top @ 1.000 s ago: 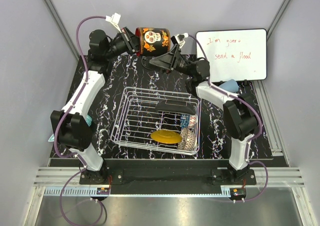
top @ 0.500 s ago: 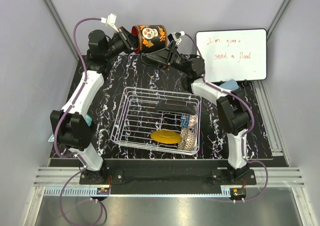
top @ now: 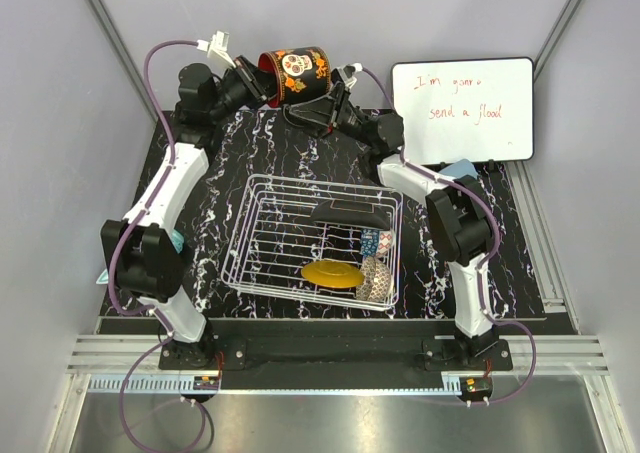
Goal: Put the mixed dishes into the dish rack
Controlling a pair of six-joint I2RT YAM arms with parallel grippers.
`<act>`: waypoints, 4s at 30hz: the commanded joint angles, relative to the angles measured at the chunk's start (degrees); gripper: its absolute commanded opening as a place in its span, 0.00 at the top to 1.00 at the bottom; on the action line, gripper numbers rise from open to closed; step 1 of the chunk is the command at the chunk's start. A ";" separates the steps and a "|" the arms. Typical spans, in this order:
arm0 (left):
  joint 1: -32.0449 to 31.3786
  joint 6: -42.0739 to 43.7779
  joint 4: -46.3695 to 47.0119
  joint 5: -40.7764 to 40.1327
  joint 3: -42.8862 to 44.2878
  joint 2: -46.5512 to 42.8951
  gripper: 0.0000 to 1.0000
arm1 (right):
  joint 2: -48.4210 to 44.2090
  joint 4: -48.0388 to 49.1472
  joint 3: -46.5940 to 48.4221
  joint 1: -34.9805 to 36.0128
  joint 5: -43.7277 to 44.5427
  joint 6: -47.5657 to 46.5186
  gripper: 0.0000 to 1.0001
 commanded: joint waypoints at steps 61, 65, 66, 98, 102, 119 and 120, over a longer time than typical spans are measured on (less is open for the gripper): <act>22.38 65.55 -61.46 12.00 -5.39 -8.53 0.01 | -22.00 -106.49 9.60 15.67 28.72 -99.23 1.00; 23.70 63.36 -61.81 12.96 -4.32 -7.13 0.01 | -19.98 -107.64 9.87 19.46 36.54 -101.87 1.00; 23.97 63.00 -61.81 13.40 -4.32 -6.78 0.01 | -19.28 -107.72 9.69 19.81 37.26 -101.96 1.00; 29.68 63.00 -60.49 17.80 -8.45 -8.00 0.01 | 1.29 -109.83 20.33 29.39 51.32 -102.40 1.00; 29.68 63.35 -60.23 17.71 -8.98 -7.92 0.01 | 1.47 -109.92 20.59 31.41 53.08 -103.19 1.00; 29.86 65.81 -60.67 17.01 -12.23 -11.52 0.01 | 5.16 -109.75 15.41 31.33 56.24 -101.96 0.71; 29.86 65.73 -60.76 17.09 -12.15 -11.43 0.01 | 4.90 -110.01 14.53 31.42 57.20 -101.96 0.54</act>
